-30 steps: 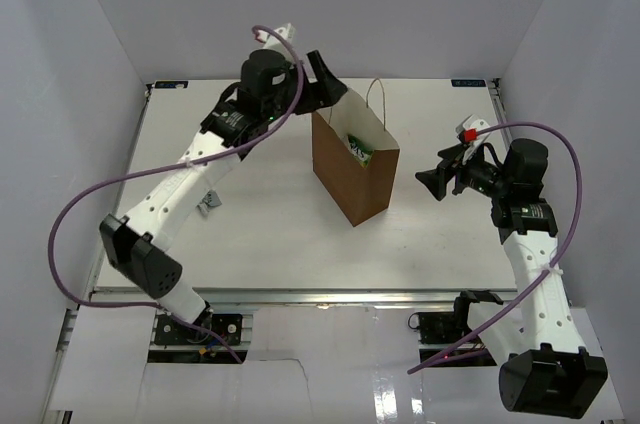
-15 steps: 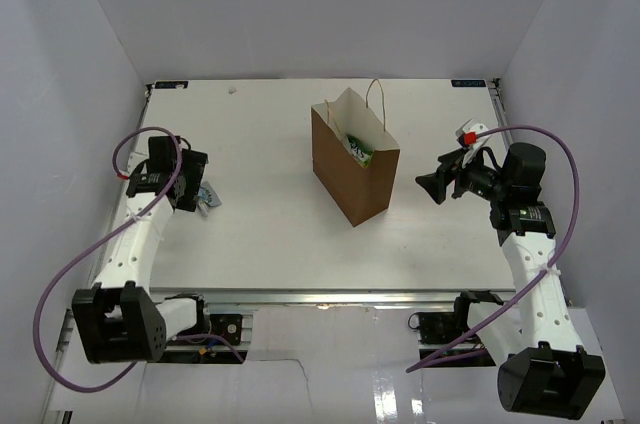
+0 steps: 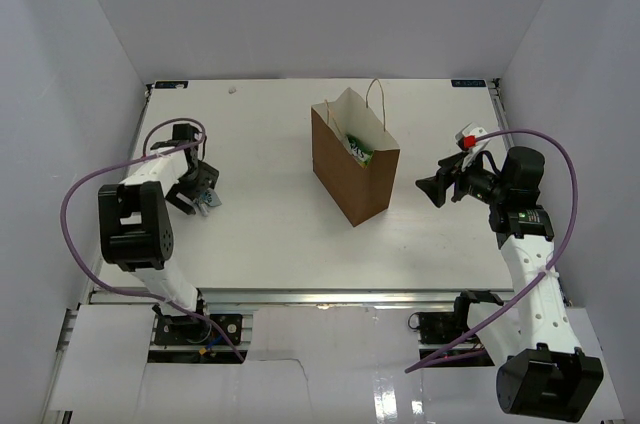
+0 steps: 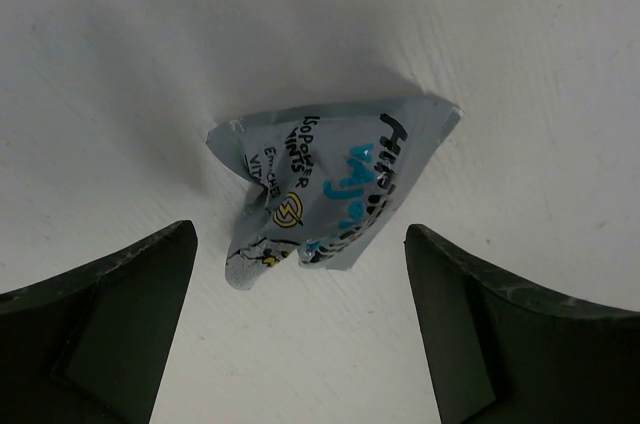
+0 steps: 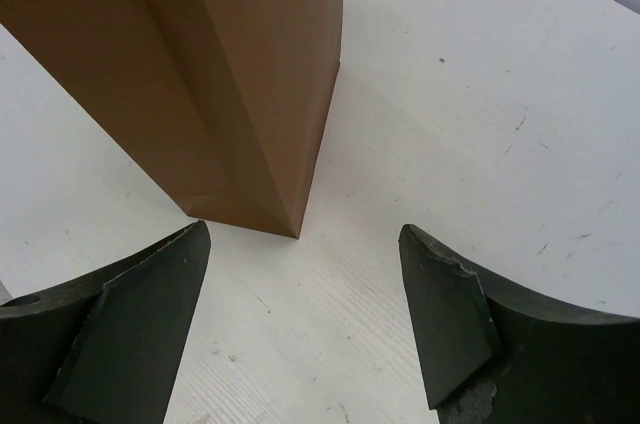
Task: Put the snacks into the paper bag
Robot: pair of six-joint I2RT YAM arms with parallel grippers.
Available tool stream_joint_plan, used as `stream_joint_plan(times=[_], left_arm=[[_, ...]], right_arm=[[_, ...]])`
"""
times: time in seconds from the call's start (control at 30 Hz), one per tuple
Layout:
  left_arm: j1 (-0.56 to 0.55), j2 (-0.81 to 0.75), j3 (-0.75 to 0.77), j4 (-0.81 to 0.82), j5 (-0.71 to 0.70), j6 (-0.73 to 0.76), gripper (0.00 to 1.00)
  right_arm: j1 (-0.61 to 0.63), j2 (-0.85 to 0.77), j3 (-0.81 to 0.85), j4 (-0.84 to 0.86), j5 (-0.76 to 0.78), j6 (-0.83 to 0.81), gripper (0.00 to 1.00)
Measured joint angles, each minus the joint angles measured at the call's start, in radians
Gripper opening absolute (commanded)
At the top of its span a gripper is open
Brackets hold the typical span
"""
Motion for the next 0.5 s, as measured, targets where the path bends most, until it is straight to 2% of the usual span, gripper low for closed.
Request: stream_joint_plan(times=[0.03,0.2,0.33,0.37,0.47,0.5], left_arm=[[0.0,0.016,0.006,-0.003,-0.003,0.013,0.9],[0.003,0.079,0.035,-0.007,-0.002,0.058,0.76],[0.003,0.096,0.046,0.01,0.012,0.074,0.47],[0.003,0.096,0.045,0.015,0.017,0.077,0.31],[0.003,0.089,0.043,0.039,0.036,0.093,0.12],[0.003,0.082,0.042,0.046,0.048,0.096,0.09]], right_arm=[[-0.001,0.0,0.0,0.0,0.002,0.0,0.82],[-0.003,0.0,0.0,0.0,0.002,0.0,0.82],[-0.009,0.0,0.0,0.0,0.002,0.0,0.82],[-0.01,0.0,0.0,0.0,0.002,-0.001,0.82],[-0.013,0.0,0.0,-0.001,0.002,-0.005,0.82],[-0.013,0.0,0.0,-0.001,0.002,-0.006,0.82]])
